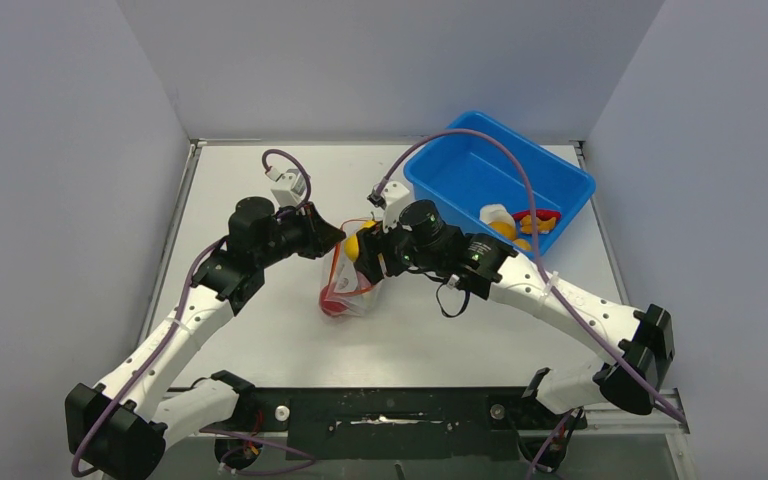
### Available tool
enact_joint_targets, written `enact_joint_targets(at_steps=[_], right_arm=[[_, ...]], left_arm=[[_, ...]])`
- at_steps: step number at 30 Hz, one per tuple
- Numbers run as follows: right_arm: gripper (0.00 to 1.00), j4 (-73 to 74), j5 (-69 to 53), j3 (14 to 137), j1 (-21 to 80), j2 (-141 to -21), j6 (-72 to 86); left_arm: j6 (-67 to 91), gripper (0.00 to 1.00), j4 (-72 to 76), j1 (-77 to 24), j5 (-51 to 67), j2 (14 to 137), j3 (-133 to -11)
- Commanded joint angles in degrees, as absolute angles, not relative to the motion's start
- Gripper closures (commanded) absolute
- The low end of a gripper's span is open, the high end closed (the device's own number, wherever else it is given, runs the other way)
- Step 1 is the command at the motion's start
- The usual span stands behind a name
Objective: Place the food in the zip-top bag and seal the zipper
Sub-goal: Place the fake fruit in the zipper food storage bag.
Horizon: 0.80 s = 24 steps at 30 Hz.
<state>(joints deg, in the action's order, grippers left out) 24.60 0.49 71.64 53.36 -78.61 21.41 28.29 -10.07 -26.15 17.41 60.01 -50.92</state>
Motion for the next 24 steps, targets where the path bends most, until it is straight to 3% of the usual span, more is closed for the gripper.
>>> enact_joint_targets(at_steps=[1,24], right_arm=[[0.33,23.46,0.63,75.06,53.87,-77.98,20.84],[0.31,25.91,4.4,75.57,53.7,-75.38,16.28]], left_arm=[[28.48,1.0,-6.5,-25.96,18.12,58.38,-52.13],[27.23,1.0,-7.2,-25.92,18.27,58.69,-52.1]])
